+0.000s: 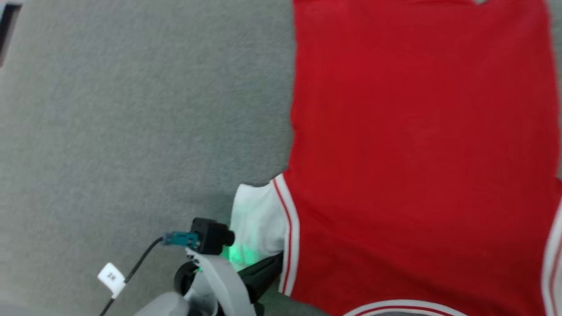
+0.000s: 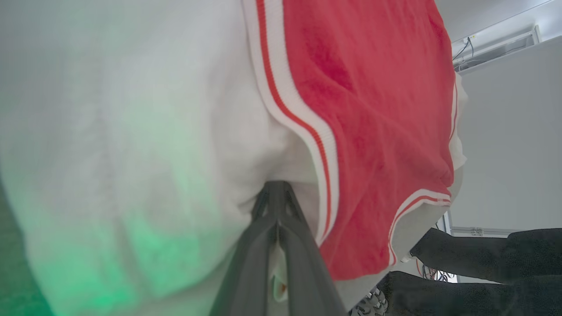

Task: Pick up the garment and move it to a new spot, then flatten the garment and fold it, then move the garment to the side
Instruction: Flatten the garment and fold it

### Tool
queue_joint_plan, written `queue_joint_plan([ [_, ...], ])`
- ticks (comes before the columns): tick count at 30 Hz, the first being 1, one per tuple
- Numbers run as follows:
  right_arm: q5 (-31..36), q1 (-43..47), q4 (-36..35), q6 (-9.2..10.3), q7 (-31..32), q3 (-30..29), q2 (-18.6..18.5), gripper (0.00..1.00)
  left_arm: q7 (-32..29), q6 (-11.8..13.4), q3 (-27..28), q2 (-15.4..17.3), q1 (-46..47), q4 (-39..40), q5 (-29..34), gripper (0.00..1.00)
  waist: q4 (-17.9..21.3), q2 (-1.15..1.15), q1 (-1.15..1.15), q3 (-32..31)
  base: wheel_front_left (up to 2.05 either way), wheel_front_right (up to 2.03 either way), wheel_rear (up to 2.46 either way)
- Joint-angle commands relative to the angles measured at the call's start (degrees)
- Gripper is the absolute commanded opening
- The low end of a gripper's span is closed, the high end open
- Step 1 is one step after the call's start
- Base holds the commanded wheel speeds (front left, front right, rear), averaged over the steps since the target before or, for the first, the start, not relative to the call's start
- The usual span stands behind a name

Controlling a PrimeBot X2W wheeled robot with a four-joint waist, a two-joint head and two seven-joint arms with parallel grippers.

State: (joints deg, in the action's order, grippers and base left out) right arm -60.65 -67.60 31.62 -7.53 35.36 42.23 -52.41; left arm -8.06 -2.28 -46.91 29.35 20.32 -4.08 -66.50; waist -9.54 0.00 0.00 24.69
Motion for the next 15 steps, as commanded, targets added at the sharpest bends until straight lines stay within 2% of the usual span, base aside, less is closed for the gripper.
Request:
queue_joint_plan([
  [1,1.65,-3.55,4.25,0.09,2.18,-0.71,1.15,1.0,-0.36,-0.05,-0.85,-1.84,1.35,-2.03,0.74,0.0,-7.01,0.0,0.0,6.6,0.0,0.0,0.0],
  [2,1.65,-3.55,4.25,0.09,2.18,-0.71,1.15,1.0,-0.36,-0.05,-0.85,-1.84,1.35,-2.03,0.74,0.0,-7.01,0.0,0.0,6.6,0.0,0.0,0.0],
  [9,6.24,-10.29,16.35,0.09,3.51,-2.28,5.84,1.0,-0.17,-1.32,-2.38,-4.34,2.74,-4.92,1.24,0.0,-10.73,0.0,0.0,10.61,0.0,0.0,0.0],
  [15,8.39,-12.11,23.83,0.09,9.89,-1.13,8.55,1.0,0.15,-1.8,-2.58,-4.94,3.69,-7.03,1.34,0.0,-11.43,0.0,0.0,11.86,0.0,0.0,0.0],
])
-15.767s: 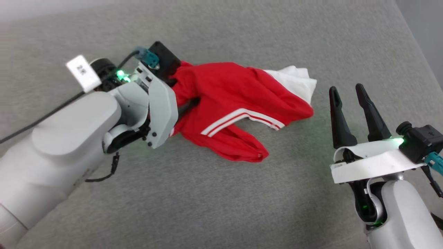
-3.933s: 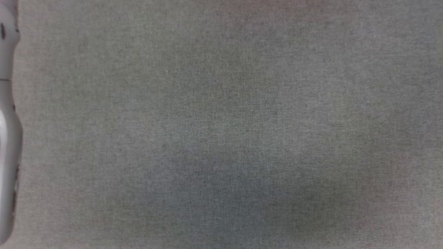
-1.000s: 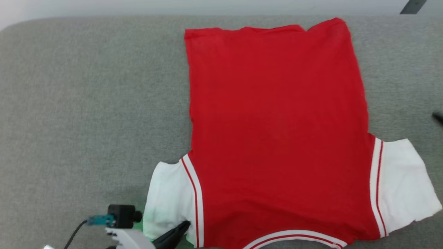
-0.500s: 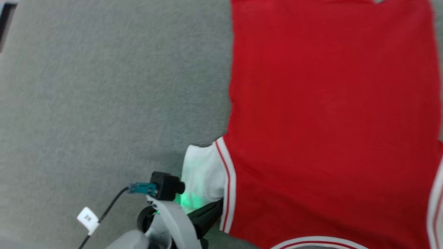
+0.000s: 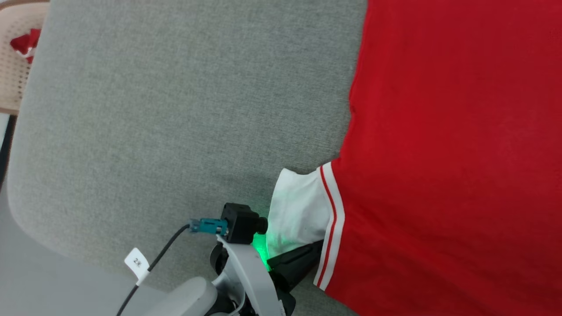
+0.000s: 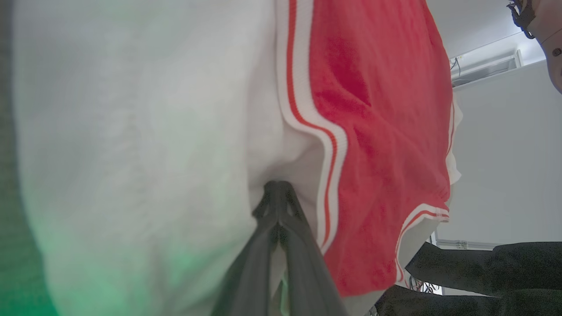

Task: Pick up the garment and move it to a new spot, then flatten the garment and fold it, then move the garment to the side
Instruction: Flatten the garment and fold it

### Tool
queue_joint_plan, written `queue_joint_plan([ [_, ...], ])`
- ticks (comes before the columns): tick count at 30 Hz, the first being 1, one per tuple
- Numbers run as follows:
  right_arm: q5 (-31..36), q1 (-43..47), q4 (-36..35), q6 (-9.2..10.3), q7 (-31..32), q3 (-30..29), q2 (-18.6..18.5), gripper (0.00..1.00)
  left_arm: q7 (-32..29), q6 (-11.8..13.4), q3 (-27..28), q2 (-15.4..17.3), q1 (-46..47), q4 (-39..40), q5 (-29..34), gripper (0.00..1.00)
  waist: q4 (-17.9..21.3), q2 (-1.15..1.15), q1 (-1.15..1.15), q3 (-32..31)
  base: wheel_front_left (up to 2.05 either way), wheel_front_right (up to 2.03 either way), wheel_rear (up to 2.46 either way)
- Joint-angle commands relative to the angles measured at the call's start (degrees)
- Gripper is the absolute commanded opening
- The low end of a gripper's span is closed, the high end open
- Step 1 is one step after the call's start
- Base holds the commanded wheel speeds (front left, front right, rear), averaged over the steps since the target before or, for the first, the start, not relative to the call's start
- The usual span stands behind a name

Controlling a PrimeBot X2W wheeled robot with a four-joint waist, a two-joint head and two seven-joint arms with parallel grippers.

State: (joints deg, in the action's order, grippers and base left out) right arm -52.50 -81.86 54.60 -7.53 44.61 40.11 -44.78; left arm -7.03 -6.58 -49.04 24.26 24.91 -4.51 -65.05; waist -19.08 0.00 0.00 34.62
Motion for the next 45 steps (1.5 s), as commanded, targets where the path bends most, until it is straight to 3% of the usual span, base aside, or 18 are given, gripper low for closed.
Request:
queue_joint_plan([
  [1,0.39,2.07,1.46,0.09,1.86,1.3,1.31,1.0,-0.73,2.35,-0.4,0.2,-0.82,-6.79,-0.08,0.0,-1.87,0.0,0.0,1.93,0.0,0.0,0.0],
  [2,0.25,2.13,1.81,0.07,2.8,1.36,1.83,1.0,-0.61,2.36,-0.4,0.22,-0.8,-7.01,0.03,0.0,-1.8,0.0,0.0,1.92,0.0,0.0,0.0],
  [3,-0.16,2.09,1.87,0.04,3.45,1.29,2.45,0.47,-0.43,2.34,-0.42,0.09,-0.73,-7.19,0.1,0.0,-1.66,0.0,0.0,1.89,0.0,0.0,0.0],
  [4,-0.49,2.12,1.71,0.02,3.63,1.25,2.88,0.29,-0.25,2.28,-0.44,-0.1,-0.68,-7.37,0.12,0.0,-1.5,0.0,0.0,1.76,0.0,0.0,0.0],
  [5,-0.74,2.12,1.56,0.02,3.5,1.17,3.08,0.0,0.0,2.14,-0.44,-0.21,-0.69,-7.58,0.07,0.0,-1.32,0.0,0.0,1.55,0.0,0.0,0.0],
  [10,-0.95,2.56,0.6,0.05,0.82,0.66,1.37,0.0,1.78,1.82,0.69,0.42,-1.0,-8.91,-0.07,0.0,0.2,0.0,0.0,-1.13,0.0,0.0,0.0],
  [14,-2.85,5.57,-4.11,0.07,-0.98,1.65,-1.31,0.0,3.75,1.15,2.28,1.48,-2.13,-9.32,-1.67,0.0,1.99,0.0,0.0,-5.34,0.0,0.0,0.0],
  [24,-14.55,25.95,-29.81,0.08,2.63,6.7,-15.02,0.0,8.89,1.68,4.65,4.76,-6.69,-6.25,-1.76,0.0,8.42,0.0,0.0,-14.78,0.0,0.0,0.0],
  [31,-19.96,42.6,-44.34,0.08,-1.87,7.22,-22.6,0.0,9.27,3.57,5.36,6.57,-8.85,-3.64,-2.29,0.0,11.63,0.0,0.0,-17.38,0.0,0.0,0.0],
  [36,-21.31,54.16,-50.38,0.08,-6.43,8.08,-23.98,0.0,9.91,4.59,5.82,7.4,-9.63,-2.69,-2.06,0.0,12.87,0.0,0.0,-18.34,0.0,0.0,0.0],
  [45,-19.05,66.74,-54.91,0.08,-11.4,7.65,-19.99,0.0,10.59,5.9,6.28,7.99,-10.52,-2.22,-2.03,0.0,14.35,0.0,0.0,-19.12,0.0,0.0,0.0],
])
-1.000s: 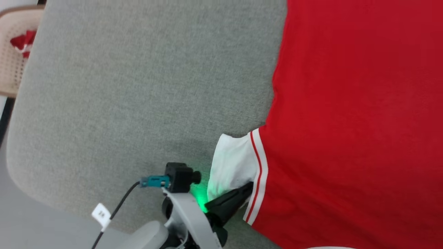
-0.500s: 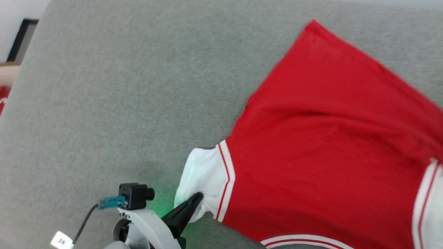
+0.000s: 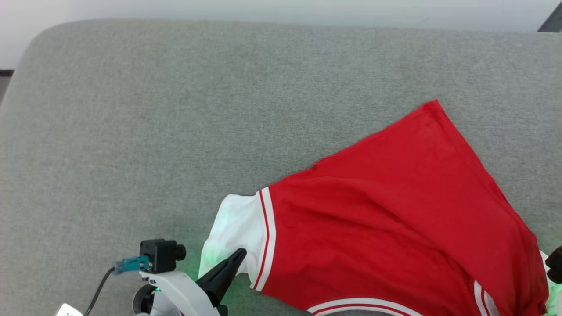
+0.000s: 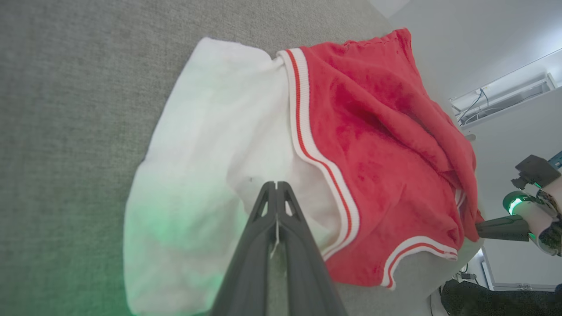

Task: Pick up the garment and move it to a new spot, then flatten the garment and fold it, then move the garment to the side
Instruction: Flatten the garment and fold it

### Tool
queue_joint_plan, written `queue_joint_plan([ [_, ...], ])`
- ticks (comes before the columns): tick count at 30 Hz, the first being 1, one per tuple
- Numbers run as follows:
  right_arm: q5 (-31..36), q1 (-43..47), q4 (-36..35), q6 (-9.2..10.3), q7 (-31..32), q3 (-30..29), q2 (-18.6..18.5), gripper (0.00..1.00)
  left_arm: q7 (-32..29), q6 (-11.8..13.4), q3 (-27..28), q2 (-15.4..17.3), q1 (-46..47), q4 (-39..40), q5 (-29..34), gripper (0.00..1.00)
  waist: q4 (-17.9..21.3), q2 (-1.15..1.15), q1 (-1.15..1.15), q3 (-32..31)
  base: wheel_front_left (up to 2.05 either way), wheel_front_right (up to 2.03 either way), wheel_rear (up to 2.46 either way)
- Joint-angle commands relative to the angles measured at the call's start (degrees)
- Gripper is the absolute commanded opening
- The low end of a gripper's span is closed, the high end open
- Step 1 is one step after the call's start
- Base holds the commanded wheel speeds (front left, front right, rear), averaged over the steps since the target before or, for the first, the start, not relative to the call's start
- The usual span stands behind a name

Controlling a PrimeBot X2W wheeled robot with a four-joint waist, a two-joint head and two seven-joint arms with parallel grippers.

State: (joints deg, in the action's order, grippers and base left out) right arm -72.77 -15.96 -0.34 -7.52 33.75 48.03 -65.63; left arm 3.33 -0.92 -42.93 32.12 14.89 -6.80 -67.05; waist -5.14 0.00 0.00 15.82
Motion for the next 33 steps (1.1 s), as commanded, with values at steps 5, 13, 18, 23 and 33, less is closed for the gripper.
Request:
queue_joint_plan([
  [5,4.86,1.66,1.4,0.1,-4.38,-5.51,2.19,1.0,0.3,0.77,0.22,0.52,-1.15,0.18,-0.1,0.0,1.19,0.0,0.0,-0.73,0.0,0.0,0.0],
  [13,7.4,1.52,-3.2,0.08,-5.31,-18.92,-4.24,1.0,0.71,0.66,-0.01,-0.1,-0.76,0.72,0.26,0.0,0.61,0.0,0.0,-0.74,0.0,0.0,0.0],
  [18,13.43,-3.98,-6.27,0.08,-3.93,-25.6,-1.34,1.0,0.81,-0.12,-0.71,-1.7,0.59,0.24,0.81,0.0,-1.2,0.0,0.0,0.59,0.0,0.0,0.0],
  [23,18.69,-13.13,-4.51,0.08,-1.27,-25.15,7.96,1.0,1.19,-0.99,-1.09,-3.62,2.18,-0.88,1.01,0.0,-2.81,0.0,0.0,2.56,0.0,0.0,0.0],
  [33,28.35,-32.96,14.44,0.08,5.39,-14.22,19.23,1.0,2.03,-3.74,-3.02,-8.73,6.48,-4.88,2.16,0.0,-8.38,0.0,0.0,8.41,0.0,0.0,0.0],
])
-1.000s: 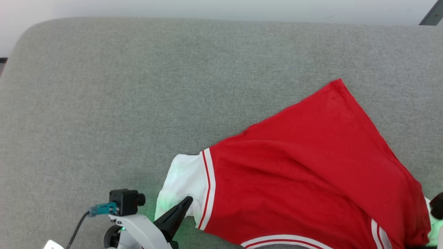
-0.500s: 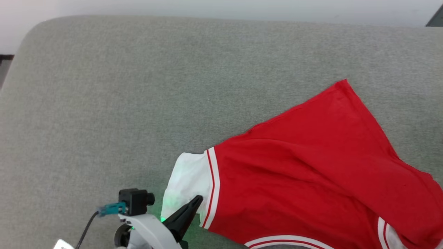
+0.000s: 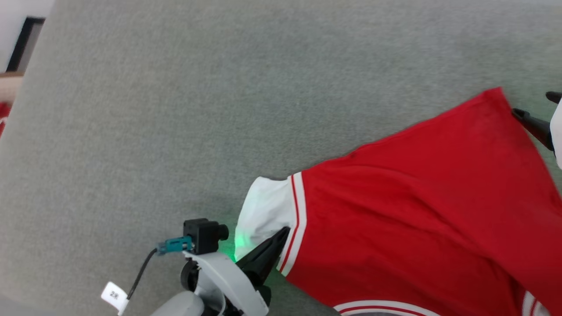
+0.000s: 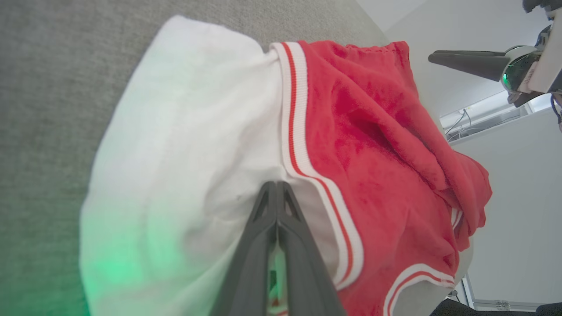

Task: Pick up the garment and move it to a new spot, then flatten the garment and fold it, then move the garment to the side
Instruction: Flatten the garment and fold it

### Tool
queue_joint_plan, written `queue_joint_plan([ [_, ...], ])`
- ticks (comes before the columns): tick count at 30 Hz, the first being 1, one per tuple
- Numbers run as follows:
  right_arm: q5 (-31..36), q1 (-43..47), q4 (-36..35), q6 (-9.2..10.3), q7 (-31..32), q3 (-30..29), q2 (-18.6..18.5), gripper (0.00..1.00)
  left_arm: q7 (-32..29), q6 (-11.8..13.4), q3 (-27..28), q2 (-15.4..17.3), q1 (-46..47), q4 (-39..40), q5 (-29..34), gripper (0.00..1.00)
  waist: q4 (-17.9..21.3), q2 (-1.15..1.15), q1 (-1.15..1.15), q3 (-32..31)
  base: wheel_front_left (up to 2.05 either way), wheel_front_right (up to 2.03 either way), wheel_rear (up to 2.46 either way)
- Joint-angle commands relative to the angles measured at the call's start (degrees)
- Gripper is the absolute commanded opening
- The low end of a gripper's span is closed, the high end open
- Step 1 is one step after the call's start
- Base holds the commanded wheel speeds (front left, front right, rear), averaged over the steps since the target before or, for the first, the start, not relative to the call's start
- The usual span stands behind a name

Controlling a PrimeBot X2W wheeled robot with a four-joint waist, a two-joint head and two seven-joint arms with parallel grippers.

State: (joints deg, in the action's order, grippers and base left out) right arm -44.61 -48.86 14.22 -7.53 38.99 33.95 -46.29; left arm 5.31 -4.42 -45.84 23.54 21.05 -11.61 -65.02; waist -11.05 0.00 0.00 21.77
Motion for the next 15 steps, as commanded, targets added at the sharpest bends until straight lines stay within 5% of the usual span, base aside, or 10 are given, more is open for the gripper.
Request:
queue_joint_plan([
  [1,0.61,-1.15,1.16,0.09,0.23,1.33,-0.36,1.0,0.18,-0.45,-0.41,-0.67,0.59,-0.58,0.23,0.0,-2.96,0.0,0.0,2.97,0.0,0.0,0.0],
  [6,-1.83,-4.31,5.14,0.09,1.79,6.97,-1.36,1.0,0.82,-1.41,-1.36,-2.72,1.78,-3.47,0.27,0.0,-4.52,0.0,0.0,4.58,0.0,0.0,0.0],
  [7,-2.77,-4.44,5.42,0.08,2.23,8.23,-1.58,0.58,1.01,-1.54,-1.45,-2.9,1.8,-4.08,0.22,0.0,-4.63,0.0,0.0,4.6,0.0,0.0,0.0],
  [10,-5.27,-4.59,5.09,0.07,1.39,11.1,-1.79,0.0,1.39,-1.87,-1.33,-2.77,1.92,-5.75,-0.38,0.0,-4.57,0.0,0.0,4.3,0.0,0.0,0.0],
  [15,-7.34,-7.92,7.1,0.09,-3.08,11.51,-2.06,0.0,1.33,-2.31,0.38,-0.45,4.36,-6.35,-1.56,0.0,-3.38,0.0,0.0,2.92,0.0,0.0,0.0],
])
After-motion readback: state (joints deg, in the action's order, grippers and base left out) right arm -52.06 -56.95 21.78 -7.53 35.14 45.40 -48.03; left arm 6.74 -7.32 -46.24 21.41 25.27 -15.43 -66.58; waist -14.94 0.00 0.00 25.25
